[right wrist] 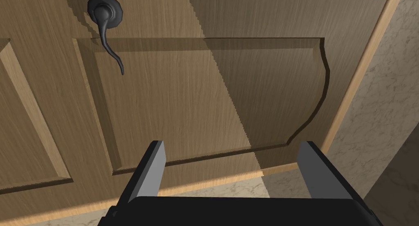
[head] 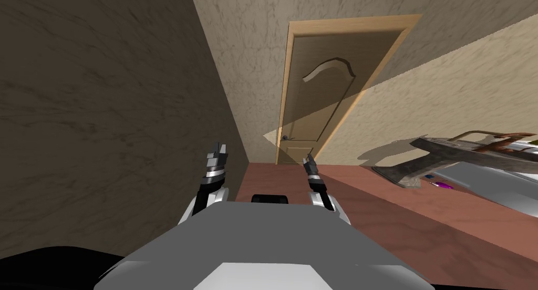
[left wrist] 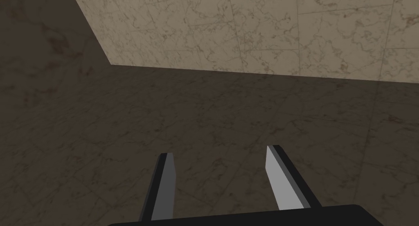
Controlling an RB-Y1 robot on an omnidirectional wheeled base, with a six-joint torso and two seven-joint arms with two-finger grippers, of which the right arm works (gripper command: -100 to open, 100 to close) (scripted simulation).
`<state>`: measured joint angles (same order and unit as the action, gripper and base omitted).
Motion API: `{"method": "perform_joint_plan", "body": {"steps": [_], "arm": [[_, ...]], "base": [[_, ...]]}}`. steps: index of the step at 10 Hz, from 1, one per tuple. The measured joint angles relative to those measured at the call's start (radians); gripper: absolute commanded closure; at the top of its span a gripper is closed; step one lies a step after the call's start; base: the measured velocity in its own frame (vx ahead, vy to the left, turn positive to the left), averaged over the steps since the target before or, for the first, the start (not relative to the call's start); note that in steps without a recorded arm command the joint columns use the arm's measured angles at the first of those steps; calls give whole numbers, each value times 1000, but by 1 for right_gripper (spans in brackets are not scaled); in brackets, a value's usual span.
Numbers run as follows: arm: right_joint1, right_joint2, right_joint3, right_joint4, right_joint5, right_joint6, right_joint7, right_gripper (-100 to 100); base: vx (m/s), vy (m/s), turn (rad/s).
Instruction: Pull the door open
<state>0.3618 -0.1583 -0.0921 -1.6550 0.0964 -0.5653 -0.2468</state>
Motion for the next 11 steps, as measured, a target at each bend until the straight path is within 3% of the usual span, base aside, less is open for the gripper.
{"method": "perform_joint_plan", "body": {"steps": [11], "arm": [[-65, -40, -26, 210, 55, -48, -51, -100]], "base": [[96, 15, 4]]}}
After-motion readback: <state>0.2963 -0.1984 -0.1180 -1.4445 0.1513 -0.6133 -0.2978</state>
